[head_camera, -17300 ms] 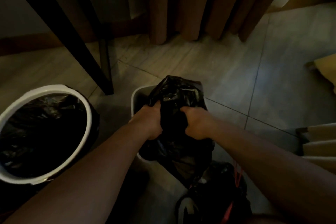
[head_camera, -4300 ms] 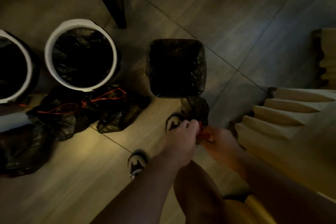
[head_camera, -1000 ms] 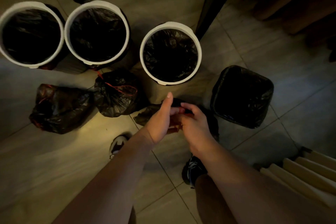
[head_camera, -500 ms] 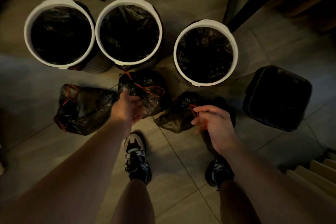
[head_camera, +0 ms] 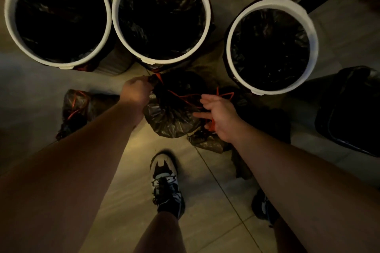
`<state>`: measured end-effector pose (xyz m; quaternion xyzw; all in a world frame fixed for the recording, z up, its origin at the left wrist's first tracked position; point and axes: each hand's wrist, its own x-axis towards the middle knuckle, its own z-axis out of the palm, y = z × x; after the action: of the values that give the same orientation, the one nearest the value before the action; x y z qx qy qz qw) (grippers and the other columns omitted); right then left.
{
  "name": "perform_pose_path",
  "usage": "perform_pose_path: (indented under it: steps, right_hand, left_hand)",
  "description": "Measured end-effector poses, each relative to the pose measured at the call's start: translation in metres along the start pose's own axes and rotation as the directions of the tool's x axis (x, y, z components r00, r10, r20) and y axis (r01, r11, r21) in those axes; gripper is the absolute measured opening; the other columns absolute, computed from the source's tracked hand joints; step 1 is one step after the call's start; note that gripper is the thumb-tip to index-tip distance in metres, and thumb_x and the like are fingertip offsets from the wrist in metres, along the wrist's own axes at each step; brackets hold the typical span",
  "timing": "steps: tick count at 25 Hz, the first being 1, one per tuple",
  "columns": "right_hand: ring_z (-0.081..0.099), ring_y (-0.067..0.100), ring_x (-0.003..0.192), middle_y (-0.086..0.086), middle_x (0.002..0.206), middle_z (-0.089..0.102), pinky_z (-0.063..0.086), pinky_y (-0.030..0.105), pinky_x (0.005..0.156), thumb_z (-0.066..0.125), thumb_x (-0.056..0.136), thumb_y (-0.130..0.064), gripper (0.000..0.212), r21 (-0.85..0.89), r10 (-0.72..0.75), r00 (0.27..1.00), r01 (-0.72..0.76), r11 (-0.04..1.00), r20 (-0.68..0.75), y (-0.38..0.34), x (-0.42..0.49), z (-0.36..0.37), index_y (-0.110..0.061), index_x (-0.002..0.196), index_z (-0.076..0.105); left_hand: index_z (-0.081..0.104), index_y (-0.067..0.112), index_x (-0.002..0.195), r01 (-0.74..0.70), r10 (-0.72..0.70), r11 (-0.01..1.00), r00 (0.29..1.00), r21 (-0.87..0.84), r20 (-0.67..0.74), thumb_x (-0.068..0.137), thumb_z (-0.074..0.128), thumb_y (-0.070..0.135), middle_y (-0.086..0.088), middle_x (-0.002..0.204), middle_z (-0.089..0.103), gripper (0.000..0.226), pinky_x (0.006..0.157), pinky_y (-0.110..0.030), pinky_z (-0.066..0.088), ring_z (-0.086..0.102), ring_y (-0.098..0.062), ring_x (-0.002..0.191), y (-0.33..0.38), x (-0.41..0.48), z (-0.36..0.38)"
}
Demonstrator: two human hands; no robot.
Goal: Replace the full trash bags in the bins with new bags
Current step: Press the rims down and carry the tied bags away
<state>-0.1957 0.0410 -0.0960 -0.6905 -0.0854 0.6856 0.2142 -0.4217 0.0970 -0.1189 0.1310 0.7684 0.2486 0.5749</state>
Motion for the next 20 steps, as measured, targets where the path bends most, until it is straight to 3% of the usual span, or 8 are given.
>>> perform_pose_path:
  steps: [2, 4, 7, 9, 11, 14, 17, 20]
  right_hand:
    - [0.081, 0.025, 0.088, -0.01, 0.116, 0.066, 0.043, 0.026, 0.042, 0.047, 0.107, -0.014, 0.039, 0.001, -0.012, 1.0, 0.012, 1.0, -0.002, -0.003, 0.023, 0.008, -0.026, 0.142, 0.059]
    - [0.081, 0.027, 0.086, -0.009, 0.113, 0.068, 0.044, 0.026, 0.043, 0.05, 0.105, -0.019, 0.033, 0.001, -0.015, 1.0, 0.015, 1.0, 0.01, -0.006, 0.039, 0.012, -0.033, 0.132, 0.063]
    - [0.08, 0.019, 0.078, -0.01, 0.112, 0.071, 0.047, 0.027, 0.045, 0.057, 0.1, -0.02, 0.027, -0.232, -0.09, 0.996, 0.093, 0.968, 0.023, -0.005, 0.051, 0.018, -0.039, 0.117, 0.066]
    - [0.076, 0.012, 0.076, -0.005, 0.111, 0.072, 0.053, 0.025, 0.051, 0.071, 0.093, -0.016, 0.027, -0.399, -0.159, 0.987, 0.155, 0.904, 0.025, 0.003, 0.055, 0.022, -0.032, 0.114, 0.066]
    - [0.072, 0.015, 0.09, -0.002, 0.108, 0.073, 0.06, 0.03, 0.073, 0.081, 0.087, -0.017, 0.029, -0.561, -0.205, 0.978, 0.182, 0.808, 0.021, 0.013, 0.058, 0.027, -0.027, 0.111, 0.067]
    - [0.069, 0.024, 0.098, 0.002, 0.102, 0.076, 0.059, 0.038, 0.088, 0.073, 0.091, -0.025, 0.008, -0.734, -0.248, 0.969, 0.166, 0.659, -0.004, 0.021, 0.057, 0.029, -0.027, 0.099, 0.074]
    - [0.071, 0.024, 0.08, 0.005, 0.079, 0.074, 0.057, 0.042, 0.075, 0.07, 0.089, -0.032, 0.019, -0.619, -0.242, 0.97, 0.182, 0.764, -0.012, 0.021, 0.04, 0.02, -0.017, 0.078, 0.074]
    - [0.065, 0.012, 0.063, 0.001, 0.068, 0.07, 0.049, 0.034, 0.062, 0.068, 0.084, -0.051, 0.04, -0.501, -0.179, 0.982, 0.126, 0.856, -0.058, 0.023, 0.015, 0.005, -0.013, 0.072, 0.07]
  left_hand:
    - [0.071, 0.028, 0.087, -0.03, 0.03, 0.997, 1.0, 0.068, -0.003, 0.09, 0.066, 0.006, -0.001, 0.082, 0.075, 0.023, 0.067, -0.027, 0.056, 0.071, -0.018, 0.078, 0.001, 0.016, 0.004]
    - [0.069, 0.029, 0.105, -0.049, 0.046, 0.995, 0.998, 0.091, 0.037, 0.086, 0.071, 0.003, -0.004, 0.097, 0.076, 0.032, 0.07, -0.029, 0.055, 0.071, -0.018, 0.083, 0.001, 0.027, 0.009]
    - [0.06, 0.026, 0.135, -0.062, 0.055, 0.995, 0.995, 0.082, 0.083, 0.085, 0.077, 0.006, -0.004, 0.112, 0.075, 0.057, 0.084, -0.037, 0.059, 0.073, -0.022, 0.097, 0.0, 0.037, 0.018]
    - [0.064, 0.026, 0.121, -0.064, 0.057, 0.991, 0.997, 0.118, 0.061, 0.085, 0.083, 0.015, -0.003, 0.11, 0.074, 0.043, 0.082, -0.038, 0.061, 0.074, -0.025, 0.099, -0.003, 0.039, 0.022]
    - [0.07, 0.027, 0.099, -0.053, 0.047, 0.991, 0.998, 0.124, 0.051, 0.087, 0.083, 0.018, -0.005, 0.102, 0.076, 0.02, 0.085, -0.04, 0.063, 0.076, -0.029, 0.099, -0.007, 0.042, 0.025]
    - [0.078, 0.021, 0.092, -0.011, 0.01, 0.997, 1.0, 0.078, 0.014, 0.093, 0.077, 0.02, -0.007, 0.098, 0.079, 0.002, 0.094, -0.048, 0.063, 0.077, -0.03, 0.096, -0.015, 0.039, 0.024]
    - [0.075, 0.024, 0.082, -0.002, 0.003, 0.999, 1.0, 0.042, -0.03, 0.094, 0.074, 0.02, -0.002, 0.084, 0.079, 0.013, 0.087, -0.043, 0.064, 0.077, -0.026, 0.091, -0.02, 0.028, 0.02]
    - [0.07, 0.025, 0.08, -0.049, 0.065, 0.977, 0.995, 0.207, -0.073, 0.094, 0.076, 0.025, 0.001, 0.084, 0.074, 0.015, 0.083, -0.041, 0.063, 0.074, -0.025, 0.089, -0.026, 0.015, 0.015]
